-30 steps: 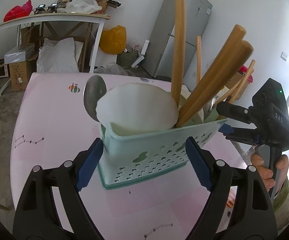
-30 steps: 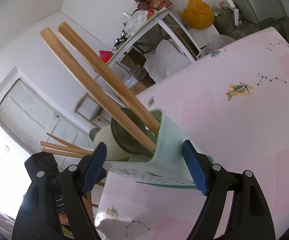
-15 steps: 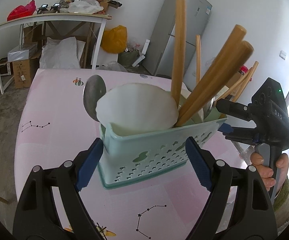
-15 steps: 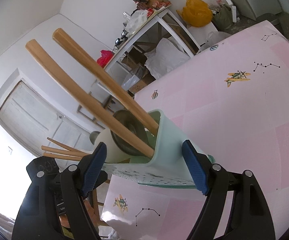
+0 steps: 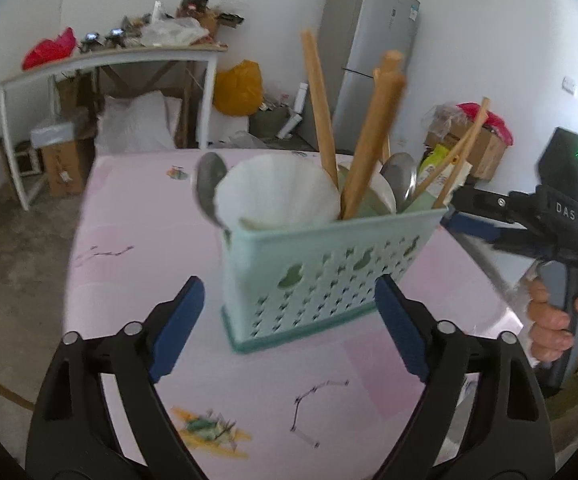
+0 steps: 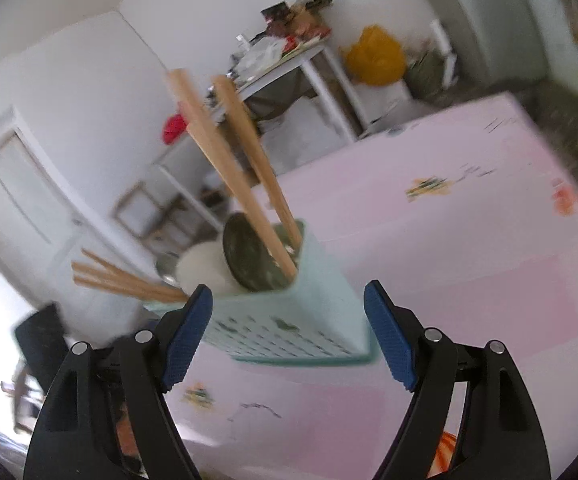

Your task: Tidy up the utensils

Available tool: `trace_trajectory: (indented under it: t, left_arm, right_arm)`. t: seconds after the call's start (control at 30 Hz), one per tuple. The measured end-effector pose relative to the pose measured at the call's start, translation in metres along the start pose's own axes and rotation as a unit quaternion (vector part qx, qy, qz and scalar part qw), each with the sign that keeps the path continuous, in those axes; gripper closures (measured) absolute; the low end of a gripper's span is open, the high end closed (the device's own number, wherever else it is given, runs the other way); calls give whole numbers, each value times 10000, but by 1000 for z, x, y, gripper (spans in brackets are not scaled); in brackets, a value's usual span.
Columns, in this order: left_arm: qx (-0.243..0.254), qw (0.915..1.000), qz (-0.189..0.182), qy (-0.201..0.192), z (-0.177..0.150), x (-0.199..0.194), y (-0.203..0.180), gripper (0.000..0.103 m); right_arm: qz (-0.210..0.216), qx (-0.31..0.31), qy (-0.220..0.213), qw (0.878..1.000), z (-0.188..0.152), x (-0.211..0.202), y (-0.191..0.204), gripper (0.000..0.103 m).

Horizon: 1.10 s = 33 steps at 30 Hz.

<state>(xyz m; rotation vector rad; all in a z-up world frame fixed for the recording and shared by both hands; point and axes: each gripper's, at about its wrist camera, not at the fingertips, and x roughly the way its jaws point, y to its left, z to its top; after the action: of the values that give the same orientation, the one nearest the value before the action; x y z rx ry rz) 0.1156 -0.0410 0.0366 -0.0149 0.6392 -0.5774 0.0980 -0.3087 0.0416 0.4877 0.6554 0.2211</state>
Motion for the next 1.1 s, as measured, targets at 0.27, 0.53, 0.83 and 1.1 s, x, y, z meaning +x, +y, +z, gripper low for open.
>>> trace_trajectory:
  t: [0.27, 0.53, 0.83, 1.1]
  left_arm:
    - [-440, 9936, 1015, 207, -16, -26, -9, 9]
    - [-225, 9811, 1909, 220, -21, -36, -19, 8]
    - [-351, 9583, 2836, 52, -14, -50, -8, 8]
    - [-425, 9506, 3065, 252, -13, -50, -1, 8]
  right_arm:
    - [-2268, -1406, -113, 9637, -56, -15, 66, 11]
    - [-2912, -1253, -26, 9484, -77, -10, 78, 8]
    - [-3129, -1004, -139, 9444, -70, -17, 64, 7]
    - [-3134, -956, -119, 9447, -66, -15, 61, 7]
